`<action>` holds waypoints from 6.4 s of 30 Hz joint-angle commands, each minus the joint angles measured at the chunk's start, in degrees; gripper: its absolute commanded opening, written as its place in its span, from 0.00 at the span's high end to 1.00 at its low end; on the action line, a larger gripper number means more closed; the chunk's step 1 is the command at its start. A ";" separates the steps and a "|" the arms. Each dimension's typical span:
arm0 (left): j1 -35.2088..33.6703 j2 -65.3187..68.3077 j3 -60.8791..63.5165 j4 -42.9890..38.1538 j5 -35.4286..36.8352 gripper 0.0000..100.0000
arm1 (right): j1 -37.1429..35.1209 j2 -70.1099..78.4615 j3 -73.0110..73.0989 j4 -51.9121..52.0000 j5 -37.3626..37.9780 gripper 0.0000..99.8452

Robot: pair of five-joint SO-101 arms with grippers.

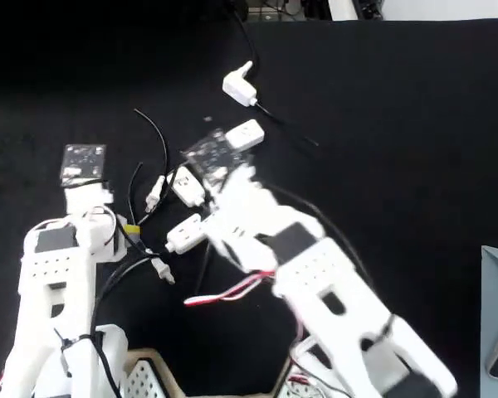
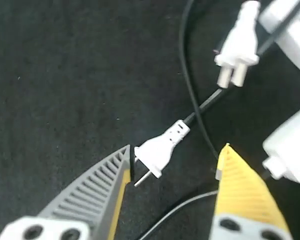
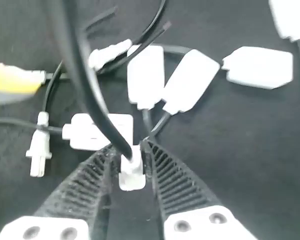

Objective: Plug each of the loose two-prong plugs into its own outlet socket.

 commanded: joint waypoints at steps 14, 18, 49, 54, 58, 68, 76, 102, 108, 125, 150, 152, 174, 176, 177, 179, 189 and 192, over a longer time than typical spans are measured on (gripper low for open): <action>-2.07 -1.58 1.98 -2.11 0.70 0.73 | -1.67 10.33 2.42 -19.78 -1.93 0.99; -2.07 -1.58 2.07 -2.11 0.70 0.73 | -1.67 10.42 5.67 -25.14 -1.93 0.99; -2.07 -1.05 2.07 -2.02 0.70 0.73 | -3.08 18.95 3.30 -26.55 -4.40 0.99; -2.07 -1.05 2.07 -2.02 0.70 0.73 | -2.99 19.21 3.21 -26.55 -4.40 0.99; -2.07 -1.05 2.07 -2.02 0.70 0.73 | -2.99 19.38 4.26 -26.46 -4.40 0.99; -2.07 -1.05 2.15 -2.02 0.70 0.73 | -3.08 18.95 4.70 -18.55 -4.40 0.99; -2.07 -1.05 2.15 -2.11 0.70 0.73 | -3.25 19.03 4.00 -13.71 -4.40 0.99; -2.07 -1.05 2.15 -2.11 0.70 0.73 | -3.25 19.38 -9.89 1.32 -21.36 0.99; -2.07 -1.05 2.15 -2.11 0.70 0.73 | -3.25 19.47 -9.01 0.44 -25.58 0.99; -2.07 -1.05 2.15 -2.02 0.70 0.73 | -2.90 29.05 -11.47 -1.05 -23.38 0.99; -2.07 -1.05 2.15 -2.02 0.62 0.73 | -4.40 34.15 -10.86 -6.42 -20.66 0.99; -2.07 -1.05 2.15 -2.02 0.62 0.73 | -4.48 33.10 -9.27 -6.42 -20.66 0.99; -2.07 -1.05 2.15 -2.11 0.62 0.73 | -4.48 14.81 4.09 -2.73 -18.64 0.99; -2.07 -1.05 2.24 -2.11 0.62 0.73 | -4.31 13.93 0.92 -0.62 -18.73 0.99; -2.07 -1.14 2.51 -2.20 0.62 0.73 | -4.22 13.32 -0.57 0.26 -18.73 0.99; -2.07 -1.49 2.77 -2.20 0.62 0.73 | -4.22 11.56 -3.12 1.49 -18.73 0.99; -2.07 -1.32 2.77 -2.20 0.62 0.73 | -1.76 0.92 -5.41 2.02 -20.75 0.99; -2.07 -1.32 2.77 -2.20 0.62 0.73 | -0.79 -0.66 -4.44 2.90 -20.75 0.99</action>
